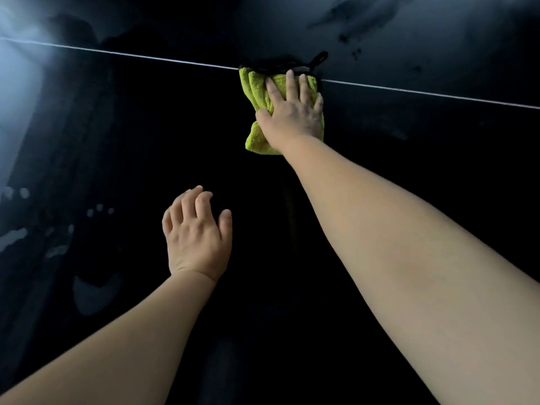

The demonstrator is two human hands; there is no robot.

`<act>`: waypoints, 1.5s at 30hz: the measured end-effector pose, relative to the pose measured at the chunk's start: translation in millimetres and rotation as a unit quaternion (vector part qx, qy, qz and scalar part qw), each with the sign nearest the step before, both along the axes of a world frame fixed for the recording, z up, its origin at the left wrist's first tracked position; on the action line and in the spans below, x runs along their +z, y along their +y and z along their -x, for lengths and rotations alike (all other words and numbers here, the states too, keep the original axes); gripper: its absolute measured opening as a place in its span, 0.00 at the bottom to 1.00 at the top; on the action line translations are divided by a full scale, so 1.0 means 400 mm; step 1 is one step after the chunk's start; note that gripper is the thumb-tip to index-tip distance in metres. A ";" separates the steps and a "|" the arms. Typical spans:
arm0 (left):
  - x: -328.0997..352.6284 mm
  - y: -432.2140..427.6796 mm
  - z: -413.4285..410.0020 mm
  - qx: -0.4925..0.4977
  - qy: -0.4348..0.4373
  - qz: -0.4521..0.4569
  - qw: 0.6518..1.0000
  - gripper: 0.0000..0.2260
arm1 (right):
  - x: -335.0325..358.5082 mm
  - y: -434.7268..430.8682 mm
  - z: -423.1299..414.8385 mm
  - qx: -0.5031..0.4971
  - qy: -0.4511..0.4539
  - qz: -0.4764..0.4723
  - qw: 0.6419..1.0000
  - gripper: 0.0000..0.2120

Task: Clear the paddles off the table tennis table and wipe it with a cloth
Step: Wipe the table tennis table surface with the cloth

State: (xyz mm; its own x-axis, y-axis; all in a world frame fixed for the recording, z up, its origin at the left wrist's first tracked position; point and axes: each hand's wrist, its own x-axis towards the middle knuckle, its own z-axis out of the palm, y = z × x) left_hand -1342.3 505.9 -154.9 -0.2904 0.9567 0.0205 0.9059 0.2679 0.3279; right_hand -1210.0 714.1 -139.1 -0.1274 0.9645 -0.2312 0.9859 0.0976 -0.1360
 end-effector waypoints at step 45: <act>0.026 -0.079 -0.182 -0.125 -0.121 0.004 0.985 0.19 | 0.021 -0.978 -0.126 -0.134 -0.051 0.045 0.989 0.37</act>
